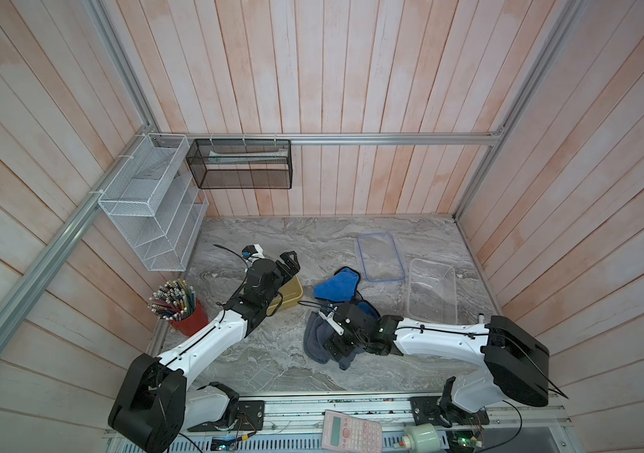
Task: Wipe the insides of the lunch boxes
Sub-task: Pick up the cleaning item at the center of the board.
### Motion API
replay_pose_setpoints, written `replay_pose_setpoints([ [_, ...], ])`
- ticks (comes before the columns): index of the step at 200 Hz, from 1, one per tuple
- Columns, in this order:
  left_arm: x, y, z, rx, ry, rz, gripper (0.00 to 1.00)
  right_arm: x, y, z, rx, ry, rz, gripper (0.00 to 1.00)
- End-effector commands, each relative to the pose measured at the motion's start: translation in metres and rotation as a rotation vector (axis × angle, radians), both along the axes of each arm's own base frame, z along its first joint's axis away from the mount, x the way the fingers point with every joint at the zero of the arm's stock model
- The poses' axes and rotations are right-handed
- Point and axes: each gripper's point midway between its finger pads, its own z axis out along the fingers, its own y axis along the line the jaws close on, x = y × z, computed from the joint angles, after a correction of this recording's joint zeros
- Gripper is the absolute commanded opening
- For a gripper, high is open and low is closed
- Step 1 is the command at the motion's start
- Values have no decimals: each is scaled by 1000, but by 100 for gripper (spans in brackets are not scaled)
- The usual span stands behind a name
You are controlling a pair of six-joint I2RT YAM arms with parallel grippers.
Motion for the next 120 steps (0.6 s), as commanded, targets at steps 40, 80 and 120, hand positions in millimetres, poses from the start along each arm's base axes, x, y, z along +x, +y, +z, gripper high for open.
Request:
replay_pose_setpoints([
  [40, -9, 22, -13, 44, 34, 54, 100, -5, -10, -57, -198, 89, -9, 71],
  [80, -11, 31, -10, 55, 29, 71, 100, 0, -6, -46, -151, 52, -15, 36],
  [120, -10, 30, -10, 78, 35, 65, 100, 16, 5, 31, 64, -112, -28, 9],
])
